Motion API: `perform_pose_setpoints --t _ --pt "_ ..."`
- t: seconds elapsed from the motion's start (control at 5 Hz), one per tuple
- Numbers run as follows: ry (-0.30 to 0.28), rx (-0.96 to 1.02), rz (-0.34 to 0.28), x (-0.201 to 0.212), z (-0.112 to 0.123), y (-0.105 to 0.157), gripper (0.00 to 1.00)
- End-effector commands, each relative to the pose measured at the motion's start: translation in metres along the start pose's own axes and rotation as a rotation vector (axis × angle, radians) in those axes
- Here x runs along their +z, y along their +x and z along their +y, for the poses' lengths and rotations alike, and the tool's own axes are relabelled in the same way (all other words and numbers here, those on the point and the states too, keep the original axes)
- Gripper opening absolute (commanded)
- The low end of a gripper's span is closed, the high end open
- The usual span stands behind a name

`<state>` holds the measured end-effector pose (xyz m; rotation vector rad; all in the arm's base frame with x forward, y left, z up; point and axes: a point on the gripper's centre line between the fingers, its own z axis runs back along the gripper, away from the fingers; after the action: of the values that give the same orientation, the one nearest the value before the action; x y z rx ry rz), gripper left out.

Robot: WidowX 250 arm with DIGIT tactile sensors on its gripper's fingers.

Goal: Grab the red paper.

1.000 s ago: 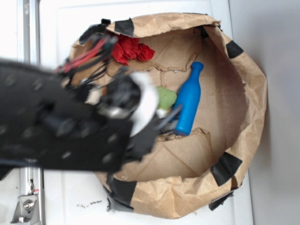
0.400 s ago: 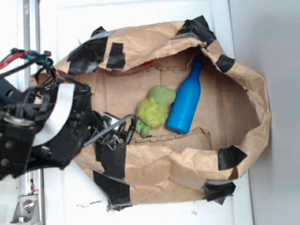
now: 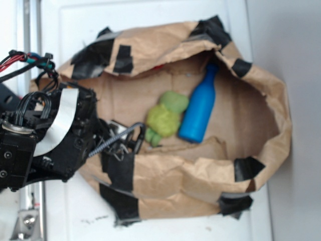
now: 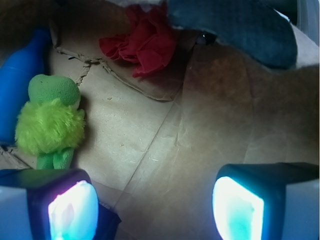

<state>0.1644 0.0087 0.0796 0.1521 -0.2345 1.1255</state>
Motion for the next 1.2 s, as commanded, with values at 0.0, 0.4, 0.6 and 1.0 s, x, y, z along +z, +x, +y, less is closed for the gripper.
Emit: perform_pose_setpoints --t 0.0,0.4,0.6,1.0 --pt "0.047 0.138 -0.014 -0.006 -0.008 0.023 1.0" --pt "0.015 0.218 0.04 0.013 -0.032 0.036 1.0" --pt "-0.021 0.217 0.026 0.021 -0.03 0.028 1.0" --pt "-0.019 0.269 0.069 0.017 -0.046 0.028 1.0"
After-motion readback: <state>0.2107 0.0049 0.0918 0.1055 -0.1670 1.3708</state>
